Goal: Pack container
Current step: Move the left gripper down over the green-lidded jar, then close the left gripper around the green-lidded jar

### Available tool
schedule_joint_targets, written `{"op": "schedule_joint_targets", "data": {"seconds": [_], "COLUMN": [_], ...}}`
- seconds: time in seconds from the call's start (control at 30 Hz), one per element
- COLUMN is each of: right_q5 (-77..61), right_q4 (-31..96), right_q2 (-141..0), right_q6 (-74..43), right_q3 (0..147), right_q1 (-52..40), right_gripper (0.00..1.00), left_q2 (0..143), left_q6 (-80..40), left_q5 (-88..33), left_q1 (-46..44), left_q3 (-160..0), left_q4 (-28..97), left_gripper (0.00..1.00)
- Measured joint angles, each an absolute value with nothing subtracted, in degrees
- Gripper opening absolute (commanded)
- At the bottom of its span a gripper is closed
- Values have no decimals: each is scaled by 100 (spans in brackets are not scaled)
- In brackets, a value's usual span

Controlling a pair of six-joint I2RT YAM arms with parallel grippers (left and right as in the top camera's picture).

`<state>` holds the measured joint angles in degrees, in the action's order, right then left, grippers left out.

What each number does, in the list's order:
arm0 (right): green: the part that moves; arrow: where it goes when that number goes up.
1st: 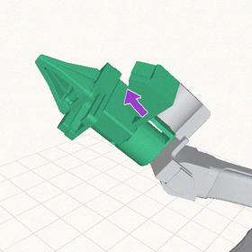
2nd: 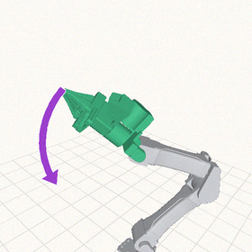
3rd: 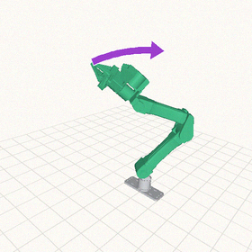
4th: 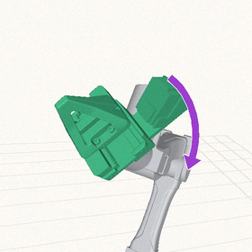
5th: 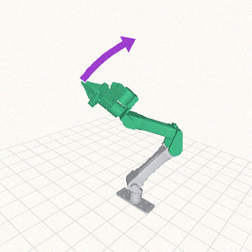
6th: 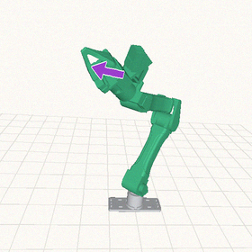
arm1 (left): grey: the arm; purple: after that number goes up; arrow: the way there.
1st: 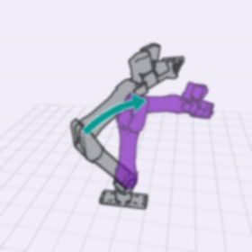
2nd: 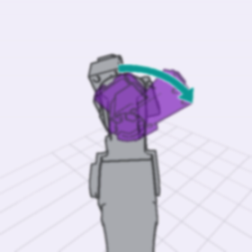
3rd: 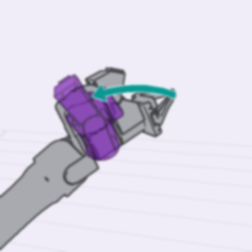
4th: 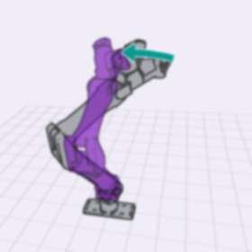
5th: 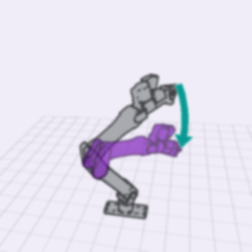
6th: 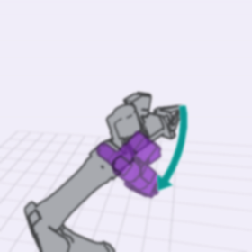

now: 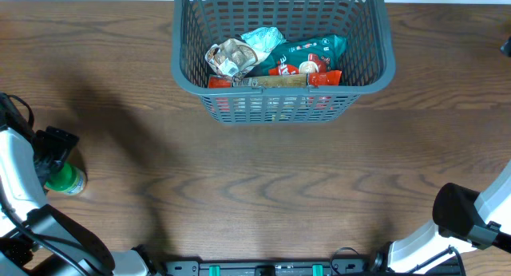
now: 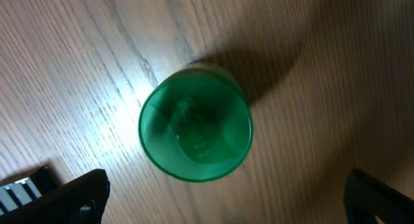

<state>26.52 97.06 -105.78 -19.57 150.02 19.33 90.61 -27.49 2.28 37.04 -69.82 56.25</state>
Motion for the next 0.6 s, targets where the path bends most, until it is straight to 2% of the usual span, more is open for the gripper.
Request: {"op": "schedule_joint_targets", "data": {"seconds": [0.6], "right_q5": [2655], "right_q4": [9706], "right_q2": [-10578], "right_q6": [-1957], "right_q3": [15002], "right_q1": [1933], "right_gripper": [99], "left_q2": [9535], "left_q6": [-3022], "left_q5": [307], "left_q1": [3970], "left_q3": [-6860], "left_q4": [5533], "left_gripper": [98]}}
